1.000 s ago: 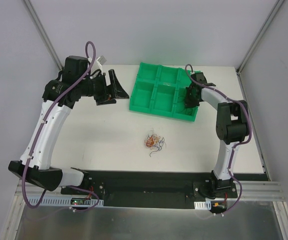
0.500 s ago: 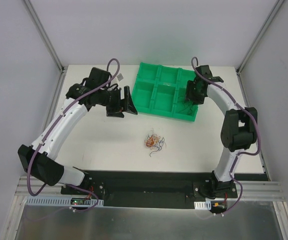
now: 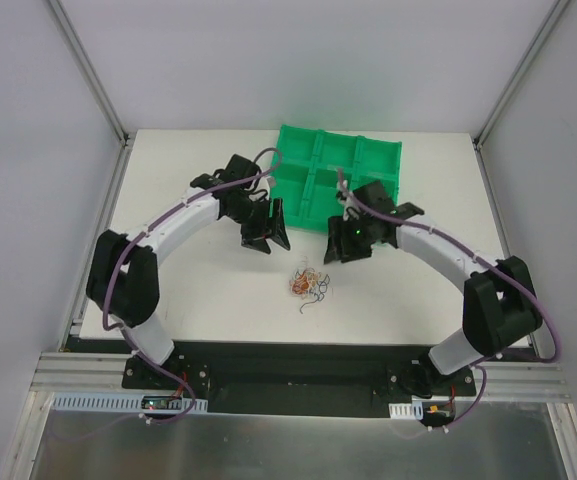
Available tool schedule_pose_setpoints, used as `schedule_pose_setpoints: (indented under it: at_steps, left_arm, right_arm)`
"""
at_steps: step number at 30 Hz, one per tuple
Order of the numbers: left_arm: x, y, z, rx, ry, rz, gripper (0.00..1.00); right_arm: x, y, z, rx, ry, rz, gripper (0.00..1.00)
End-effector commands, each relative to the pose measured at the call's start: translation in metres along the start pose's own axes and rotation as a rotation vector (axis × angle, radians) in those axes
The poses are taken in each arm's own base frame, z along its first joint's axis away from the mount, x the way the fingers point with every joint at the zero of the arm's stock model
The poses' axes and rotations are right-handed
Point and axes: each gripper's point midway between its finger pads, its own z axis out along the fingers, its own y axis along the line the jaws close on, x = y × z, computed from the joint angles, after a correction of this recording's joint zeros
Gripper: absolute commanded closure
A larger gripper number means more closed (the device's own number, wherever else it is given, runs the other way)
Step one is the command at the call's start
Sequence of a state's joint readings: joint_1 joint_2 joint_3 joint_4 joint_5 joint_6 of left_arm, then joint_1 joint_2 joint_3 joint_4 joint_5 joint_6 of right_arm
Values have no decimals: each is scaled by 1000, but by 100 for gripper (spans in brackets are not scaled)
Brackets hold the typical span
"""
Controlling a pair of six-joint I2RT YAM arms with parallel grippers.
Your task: Untangle the cables
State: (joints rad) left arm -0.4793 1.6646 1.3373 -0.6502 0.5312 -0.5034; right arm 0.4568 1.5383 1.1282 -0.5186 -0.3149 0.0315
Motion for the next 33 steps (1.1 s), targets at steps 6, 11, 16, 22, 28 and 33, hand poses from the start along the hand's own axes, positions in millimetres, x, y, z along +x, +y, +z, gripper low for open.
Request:
schedule_pose_setpoints:
  at_steps: [6, 11, 16, 22, 28, 33]
  left_arm:
    - [-6, -9, 48, 79, 79, 60, 45]
    - [-1, -26, 69, 154, 138, 128, 46]
    - [16, -22, 87, 164, 203, 111, 55]
    - [19, -23, 82, 149, 183, 144, 81]
    - [20, -36, 61, 167, 131, 186, 100]
    - [12, -62, 30, 214, 55, 251, 100]
  right_arm:
    - [45, 58, 15, -181, 64, -171, 45]
    - [45, 60, 14, -188, 65, -172, 47]
    - [43, 57, 3, -176, 27, -177, 47]
    - [48, 43, 2, -133, 50, -121, 45]
    - [42, 51, 8, -176, 65, -87, 41]
    - [27, 70, 11, -266, 0, -105, 39]
